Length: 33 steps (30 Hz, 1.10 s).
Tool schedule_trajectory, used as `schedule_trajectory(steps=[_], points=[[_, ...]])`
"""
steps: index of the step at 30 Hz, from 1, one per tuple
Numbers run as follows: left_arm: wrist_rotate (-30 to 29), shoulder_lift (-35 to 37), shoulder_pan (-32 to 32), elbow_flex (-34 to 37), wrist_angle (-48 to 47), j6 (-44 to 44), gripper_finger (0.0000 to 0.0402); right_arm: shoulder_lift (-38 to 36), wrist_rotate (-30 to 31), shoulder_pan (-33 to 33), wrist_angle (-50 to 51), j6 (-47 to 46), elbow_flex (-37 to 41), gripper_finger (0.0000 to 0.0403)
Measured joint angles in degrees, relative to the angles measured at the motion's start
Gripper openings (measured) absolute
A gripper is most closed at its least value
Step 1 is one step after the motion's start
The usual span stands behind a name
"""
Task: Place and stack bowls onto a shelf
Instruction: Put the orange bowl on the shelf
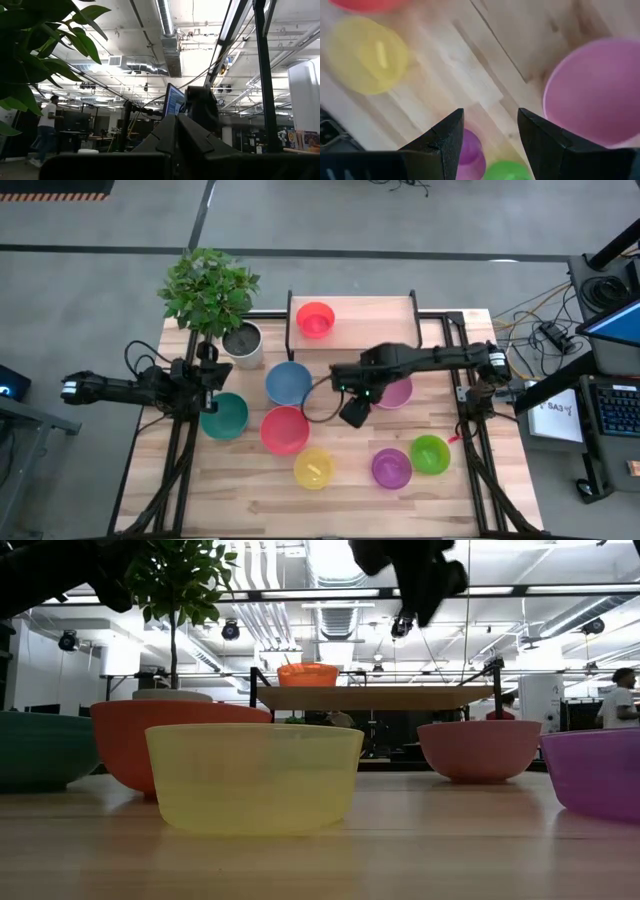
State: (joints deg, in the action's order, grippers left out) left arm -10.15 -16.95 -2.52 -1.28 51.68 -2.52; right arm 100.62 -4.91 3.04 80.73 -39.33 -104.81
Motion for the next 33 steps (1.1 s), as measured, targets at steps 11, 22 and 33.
schedule_trajectory(steps=[11,22,33], points=[[0.0,0.0,0.0,0.0,0.0,0.0,0.0,0.0,2.2,3.4,-9.1,9.1,11.1,0.0171],[-1.2,0.0,0.0,0.0,0.0,0.0,0.0,-0.1,10.3,9.8,-28.7,26.7,18.9,0.0171],[-2.8,-0.2,0.0,0.0,-0.1,0.0,0.0,1.8,10.9,10.0,-53.6,43.0,20.7,0.0171]])
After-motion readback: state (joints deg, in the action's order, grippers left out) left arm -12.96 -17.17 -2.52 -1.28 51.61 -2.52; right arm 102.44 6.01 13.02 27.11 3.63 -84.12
